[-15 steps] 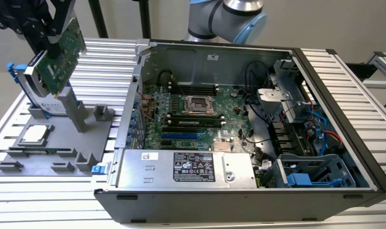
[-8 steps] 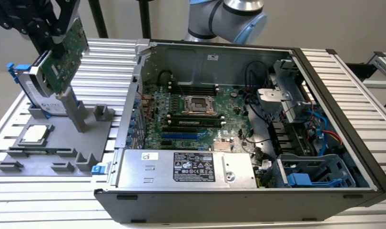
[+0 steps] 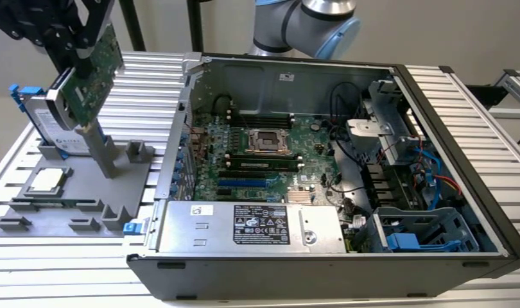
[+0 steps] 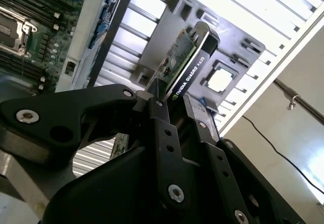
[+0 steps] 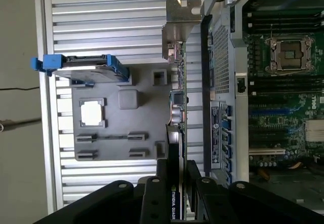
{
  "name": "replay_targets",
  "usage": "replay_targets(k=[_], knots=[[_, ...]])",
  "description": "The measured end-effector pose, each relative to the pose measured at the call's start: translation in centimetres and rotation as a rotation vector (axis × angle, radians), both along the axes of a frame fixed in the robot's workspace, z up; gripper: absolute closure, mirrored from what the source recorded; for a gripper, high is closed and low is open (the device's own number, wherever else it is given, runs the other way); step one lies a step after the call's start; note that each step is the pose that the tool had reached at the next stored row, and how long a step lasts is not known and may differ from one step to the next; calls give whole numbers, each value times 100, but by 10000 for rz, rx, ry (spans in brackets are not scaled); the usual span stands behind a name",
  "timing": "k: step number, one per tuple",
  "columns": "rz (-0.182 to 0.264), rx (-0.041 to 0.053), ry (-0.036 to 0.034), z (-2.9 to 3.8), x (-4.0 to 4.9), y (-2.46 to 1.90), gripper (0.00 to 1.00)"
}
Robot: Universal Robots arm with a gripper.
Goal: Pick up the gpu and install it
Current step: 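Pick up the gpu and move the gpu toward the slot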
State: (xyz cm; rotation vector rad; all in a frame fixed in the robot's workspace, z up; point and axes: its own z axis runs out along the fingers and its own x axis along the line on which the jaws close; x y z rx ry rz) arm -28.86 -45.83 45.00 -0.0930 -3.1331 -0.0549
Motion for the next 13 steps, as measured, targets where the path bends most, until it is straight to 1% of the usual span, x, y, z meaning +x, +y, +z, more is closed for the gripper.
replay_targets(k=[13], knots=[[0,0,0,0,89,4,100]])
